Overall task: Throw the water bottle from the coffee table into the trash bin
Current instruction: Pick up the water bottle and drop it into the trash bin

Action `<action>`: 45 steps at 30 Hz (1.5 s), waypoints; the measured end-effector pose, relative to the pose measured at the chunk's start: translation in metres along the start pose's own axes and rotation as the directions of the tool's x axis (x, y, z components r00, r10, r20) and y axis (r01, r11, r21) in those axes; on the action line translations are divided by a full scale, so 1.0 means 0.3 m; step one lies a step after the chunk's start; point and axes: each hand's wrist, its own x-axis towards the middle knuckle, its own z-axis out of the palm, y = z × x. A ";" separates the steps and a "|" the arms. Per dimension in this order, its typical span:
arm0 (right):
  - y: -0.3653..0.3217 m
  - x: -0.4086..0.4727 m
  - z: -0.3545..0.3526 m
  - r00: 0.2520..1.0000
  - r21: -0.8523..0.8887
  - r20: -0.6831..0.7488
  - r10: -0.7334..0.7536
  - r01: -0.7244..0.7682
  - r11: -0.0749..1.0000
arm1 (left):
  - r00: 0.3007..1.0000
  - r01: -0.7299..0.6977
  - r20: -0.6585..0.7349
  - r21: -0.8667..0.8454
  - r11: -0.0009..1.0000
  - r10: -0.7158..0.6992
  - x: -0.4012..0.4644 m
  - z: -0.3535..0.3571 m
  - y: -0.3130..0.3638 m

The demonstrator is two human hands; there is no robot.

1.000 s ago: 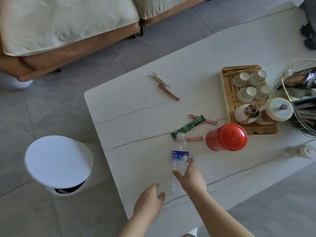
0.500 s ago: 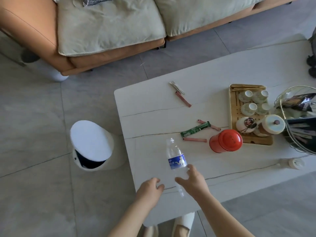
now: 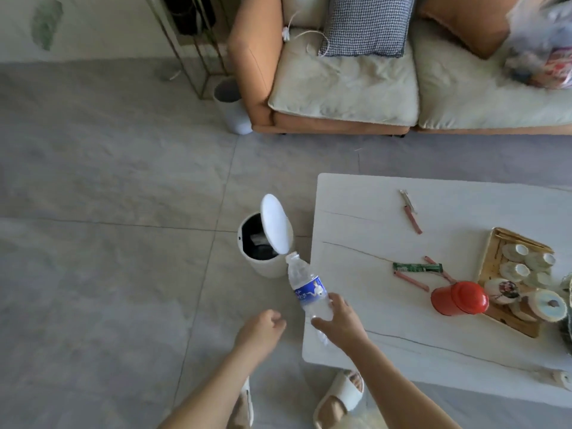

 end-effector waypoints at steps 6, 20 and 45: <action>-0.248 -0.063 0.194 0.998 -0.100 0.010 -0.059 0.059 0.993 | 0.999 -0.021 -0.038 0.046 0.999 0.023 -0.059 -0.225 -0.248; -0.670 -0.102 0.696 0.998 -0.039 -0.025 0.062 -0.063 0.997 | 0.999 -0.045 -0.018 0.100 0.994 0.047 -0.010 -0.664 -0.845; -0.832 0.545 0.613 0.855 0.707 0.192 0.482 -0.461 0.537 | 0.994 -0.052 0.103 0.098 0.994 0.042 0.598 -0.912 -0.579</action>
